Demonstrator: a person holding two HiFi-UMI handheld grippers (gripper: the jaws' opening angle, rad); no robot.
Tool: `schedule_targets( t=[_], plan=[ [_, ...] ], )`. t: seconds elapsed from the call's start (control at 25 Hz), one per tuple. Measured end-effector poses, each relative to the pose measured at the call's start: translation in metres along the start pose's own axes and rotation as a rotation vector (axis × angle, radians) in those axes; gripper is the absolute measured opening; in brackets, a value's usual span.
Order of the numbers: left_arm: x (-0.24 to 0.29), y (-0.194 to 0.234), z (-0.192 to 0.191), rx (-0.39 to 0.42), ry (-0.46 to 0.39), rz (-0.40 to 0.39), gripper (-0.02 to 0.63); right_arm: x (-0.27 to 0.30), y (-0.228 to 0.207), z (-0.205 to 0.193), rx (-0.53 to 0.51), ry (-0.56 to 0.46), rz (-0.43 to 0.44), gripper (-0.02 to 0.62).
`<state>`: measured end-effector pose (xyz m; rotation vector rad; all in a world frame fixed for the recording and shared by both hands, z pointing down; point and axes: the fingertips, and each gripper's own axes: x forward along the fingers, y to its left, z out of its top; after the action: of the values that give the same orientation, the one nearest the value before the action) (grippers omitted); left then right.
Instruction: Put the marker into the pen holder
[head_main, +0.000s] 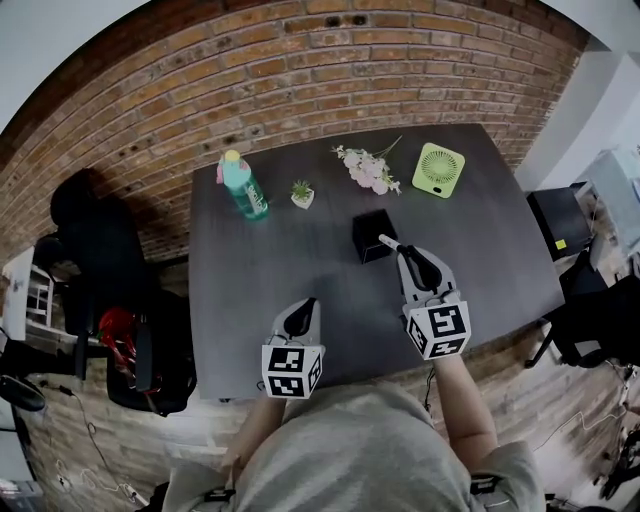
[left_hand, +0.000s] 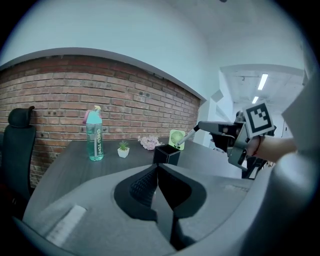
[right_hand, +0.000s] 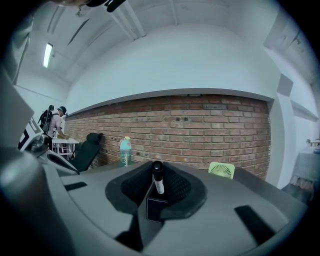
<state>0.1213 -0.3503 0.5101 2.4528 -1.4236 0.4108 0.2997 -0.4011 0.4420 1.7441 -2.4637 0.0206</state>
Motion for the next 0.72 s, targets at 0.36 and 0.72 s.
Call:
schedule_targets(
  t=[0.36, 0.72],
  plan=[
    [0.002, 0.015, -0.007, -0.025, 0.025, 0.047, 0.017, 0.034, -0.003, -0.026, -0.018, 0.067, 0.035, 0.066],
    [0.006, 0.022, -0.011, -0.038, 0.037, 0.073, 0.017, 0.060, -0.006, -0.053, -0.045, 0.131, 0.067, 0.066]
  ],
)
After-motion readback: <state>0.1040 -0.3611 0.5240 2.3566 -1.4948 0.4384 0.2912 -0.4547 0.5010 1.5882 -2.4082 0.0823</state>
